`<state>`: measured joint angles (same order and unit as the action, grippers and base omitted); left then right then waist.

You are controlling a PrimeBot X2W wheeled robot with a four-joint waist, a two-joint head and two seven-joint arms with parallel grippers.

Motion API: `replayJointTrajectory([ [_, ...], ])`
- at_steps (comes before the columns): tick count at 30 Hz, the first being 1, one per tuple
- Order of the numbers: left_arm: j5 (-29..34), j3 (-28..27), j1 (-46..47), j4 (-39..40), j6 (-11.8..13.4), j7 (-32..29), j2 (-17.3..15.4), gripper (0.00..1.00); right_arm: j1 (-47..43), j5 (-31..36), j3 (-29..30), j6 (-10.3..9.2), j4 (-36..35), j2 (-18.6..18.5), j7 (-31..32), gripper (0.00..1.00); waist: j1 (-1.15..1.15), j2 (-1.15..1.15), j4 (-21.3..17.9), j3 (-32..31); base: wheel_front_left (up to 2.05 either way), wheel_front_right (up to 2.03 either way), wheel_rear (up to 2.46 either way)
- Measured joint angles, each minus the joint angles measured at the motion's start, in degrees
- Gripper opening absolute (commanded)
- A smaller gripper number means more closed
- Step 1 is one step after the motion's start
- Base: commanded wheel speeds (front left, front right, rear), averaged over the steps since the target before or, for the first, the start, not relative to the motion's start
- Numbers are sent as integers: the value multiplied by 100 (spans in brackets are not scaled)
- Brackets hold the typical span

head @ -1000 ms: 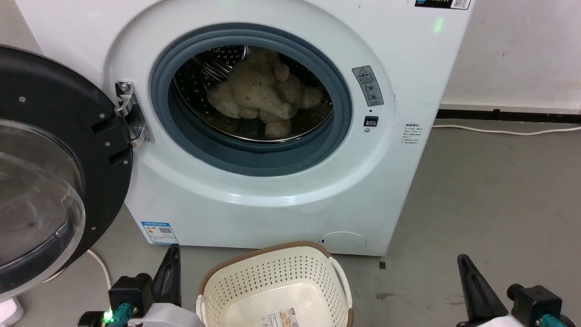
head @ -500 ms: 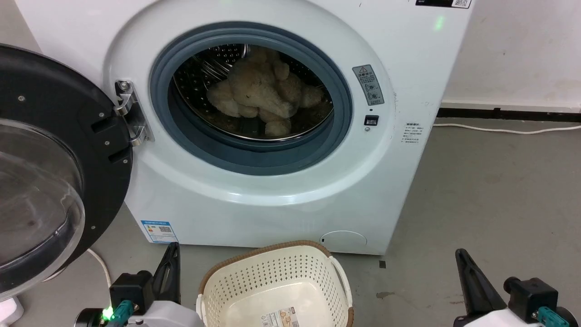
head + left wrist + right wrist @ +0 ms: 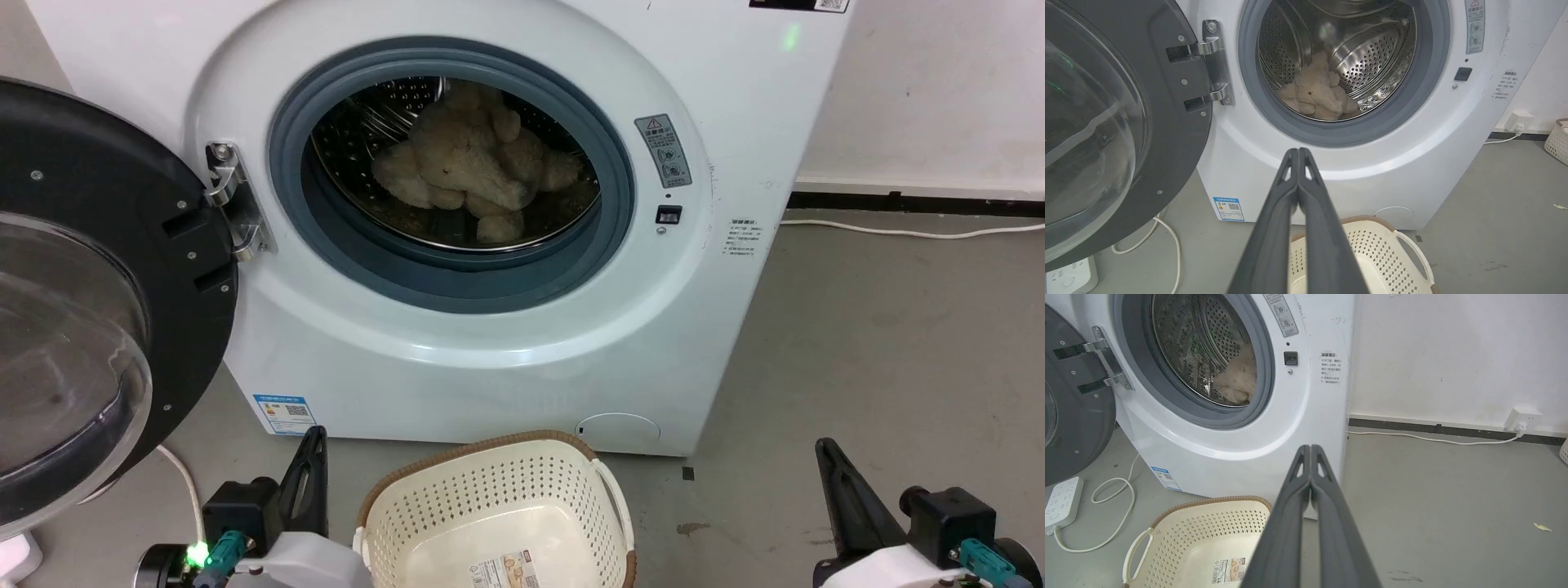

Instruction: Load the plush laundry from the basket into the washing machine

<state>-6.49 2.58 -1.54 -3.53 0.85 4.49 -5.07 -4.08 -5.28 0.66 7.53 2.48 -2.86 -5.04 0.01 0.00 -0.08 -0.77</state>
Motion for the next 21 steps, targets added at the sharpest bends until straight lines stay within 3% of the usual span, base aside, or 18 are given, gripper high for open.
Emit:
replayJointTrajectory([
  [21,274,-119,37,144,-21,-196,77,0,125,207,-24,0,-96,0,226,0,-1,0,3,34,0,0,0],
])
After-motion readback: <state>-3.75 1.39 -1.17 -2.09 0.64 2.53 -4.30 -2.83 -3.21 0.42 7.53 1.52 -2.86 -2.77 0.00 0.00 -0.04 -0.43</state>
